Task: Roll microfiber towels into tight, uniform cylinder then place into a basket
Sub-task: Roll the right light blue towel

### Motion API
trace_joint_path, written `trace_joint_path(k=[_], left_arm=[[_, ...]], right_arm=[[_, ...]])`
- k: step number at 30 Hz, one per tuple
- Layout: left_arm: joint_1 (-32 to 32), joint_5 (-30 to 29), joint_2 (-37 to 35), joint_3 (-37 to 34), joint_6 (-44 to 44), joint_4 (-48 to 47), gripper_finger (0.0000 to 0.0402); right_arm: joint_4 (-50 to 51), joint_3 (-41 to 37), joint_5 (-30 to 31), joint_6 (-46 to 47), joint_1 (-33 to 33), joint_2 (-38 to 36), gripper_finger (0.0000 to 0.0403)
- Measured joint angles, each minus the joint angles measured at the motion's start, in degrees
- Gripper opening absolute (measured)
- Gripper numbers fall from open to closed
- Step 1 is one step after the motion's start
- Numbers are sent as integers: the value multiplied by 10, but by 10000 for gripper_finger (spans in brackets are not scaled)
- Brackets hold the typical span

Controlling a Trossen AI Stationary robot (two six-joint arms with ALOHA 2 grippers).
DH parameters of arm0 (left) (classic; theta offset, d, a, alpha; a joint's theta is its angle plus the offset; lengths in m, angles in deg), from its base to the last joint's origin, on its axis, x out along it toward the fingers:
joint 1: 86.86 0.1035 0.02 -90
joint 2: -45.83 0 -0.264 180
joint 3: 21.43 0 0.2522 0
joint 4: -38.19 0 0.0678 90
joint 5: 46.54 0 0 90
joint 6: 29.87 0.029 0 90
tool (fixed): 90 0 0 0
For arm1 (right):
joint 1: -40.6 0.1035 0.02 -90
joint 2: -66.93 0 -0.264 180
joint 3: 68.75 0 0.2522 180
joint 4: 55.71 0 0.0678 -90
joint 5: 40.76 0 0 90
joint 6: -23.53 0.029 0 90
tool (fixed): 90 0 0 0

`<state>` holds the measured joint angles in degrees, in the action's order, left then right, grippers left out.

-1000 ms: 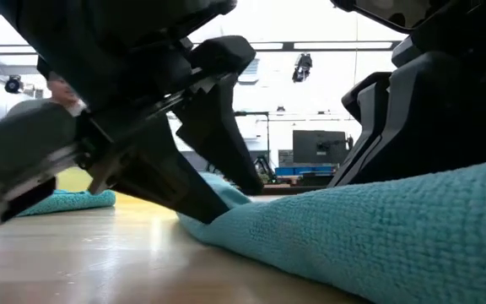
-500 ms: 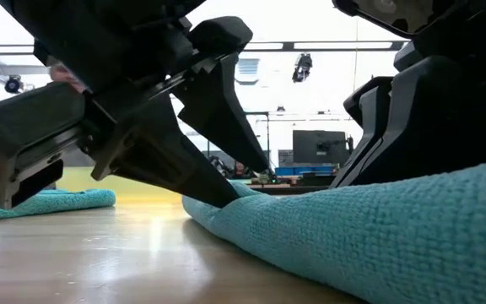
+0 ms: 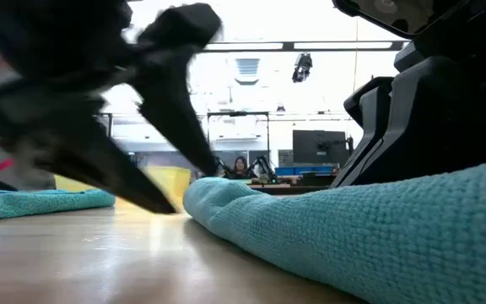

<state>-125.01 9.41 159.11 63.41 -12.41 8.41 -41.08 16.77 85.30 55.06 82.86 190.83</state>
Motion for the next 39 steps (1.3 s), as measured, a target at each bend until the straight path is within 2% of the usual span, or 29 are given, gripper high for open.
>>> trace_joint_path(k=[3, 10, 12, 16, 18, 26, 32, 39], left_arm=[[-14, -18, 0, -12, 32, 15, 154], [-7, -26, 5, -60, 149, 153, 126], [-3, -32, 6, -69, 159, 155, 123], [5, -85, 6, -79, 160, 158, 122], [10, -88, 6, -80, 160, 158, 122], [27, -64, 4, -87, 159, 160, 122], [50, -10, 7, -87, 159, 172, 122], [55, -6, 10, -88, 159, 192, 122]], right_arm=[[0, 0, 0, 0, 0, 0, 13], [-1, 0, 0, 0, 0, 0, 13], [-2, -1, 0, -1, 0, 0, 13], [-3, -1, 0, -5, 0, 0, 13], [-3, -1, 0, -5, 0, 0, 13], [-8, -1, 0, -10, 0, 1, 13], [-16, -2, -2, -18, 0, 1, 13], [-17, -2, -2, -18, 0, 1, 13]])
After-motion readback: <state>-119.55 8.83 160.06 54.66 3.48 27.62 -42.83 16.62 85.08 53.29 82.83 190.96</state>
